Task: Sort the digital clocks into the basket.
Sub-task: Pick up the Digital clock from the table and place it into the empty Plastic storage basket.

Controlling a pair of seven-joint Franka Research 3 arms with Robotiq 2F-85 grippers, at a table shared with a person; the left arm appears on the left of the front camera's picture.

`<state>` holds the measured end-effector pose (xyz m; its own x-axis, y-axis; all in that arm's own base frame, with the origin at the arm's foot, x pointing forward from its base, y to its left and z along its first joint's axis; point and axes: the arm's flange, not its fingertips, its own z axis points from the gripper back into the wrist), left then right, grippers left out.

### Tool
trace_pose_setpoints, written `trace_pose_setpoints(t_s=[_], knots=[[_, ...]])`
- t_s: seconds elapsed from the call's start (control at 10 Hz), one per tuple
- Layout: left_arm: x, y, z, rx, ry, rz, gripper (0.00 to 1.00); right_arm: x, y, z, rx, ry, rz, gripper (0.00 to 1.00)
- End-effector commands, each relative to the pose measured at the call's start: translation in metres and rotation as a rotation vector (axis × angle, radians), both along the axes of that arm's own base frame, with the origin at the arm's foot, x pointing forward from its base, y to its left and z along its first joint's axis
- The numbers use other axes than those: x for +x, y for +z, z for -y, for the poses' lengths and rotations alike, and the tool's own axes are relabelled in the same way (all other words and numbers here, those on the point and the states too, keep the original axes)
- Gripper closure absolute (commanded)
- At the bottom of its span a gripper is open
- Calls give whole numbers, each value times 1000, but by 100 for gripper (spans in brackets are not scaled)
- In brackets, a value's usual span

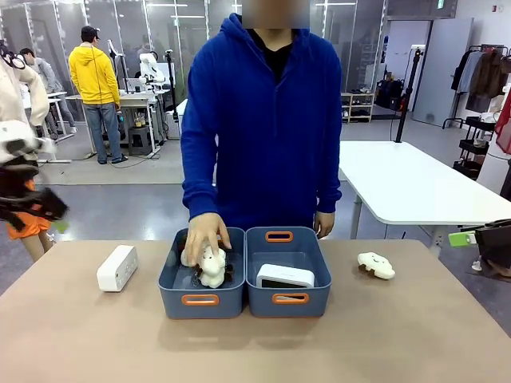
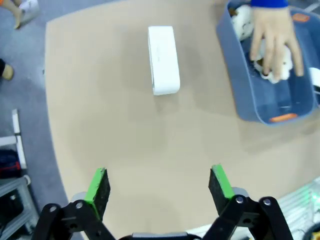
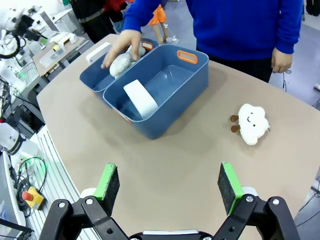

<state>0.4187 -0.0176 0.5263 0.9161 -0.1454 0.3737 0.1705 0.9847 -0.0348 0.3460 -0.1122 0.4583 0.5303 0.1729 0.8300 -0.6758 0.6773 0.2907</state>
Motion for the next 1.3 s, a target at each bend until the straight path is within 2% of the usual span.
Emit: trace_pose_setpoints(t_s=[0.0,0.1,0.3,0.6,0.8,1.0,1.2], knots=[[47,-20,10,86,41,9,0,1,-1,1,-1,-3,1,0],[62,-53,21,131,42,17,0,1,-1,1,-1,-3,1,0],[90,-97,33,-27,55,65,0,1,-1,1,-1,-3,1,0],[109,-134,36,13,39,25,0,1,-1,1,-1,-3,1,0],[127,-155,49,-22,36,9,0,1,-1,1,-1,-3,1,0],[130,-170,54,-13,16,-8,0,1,-1,1,-1,-3,1,0],[137,-190,59,27,39,16,0,1,-1,1,-1,-3,1,0]])
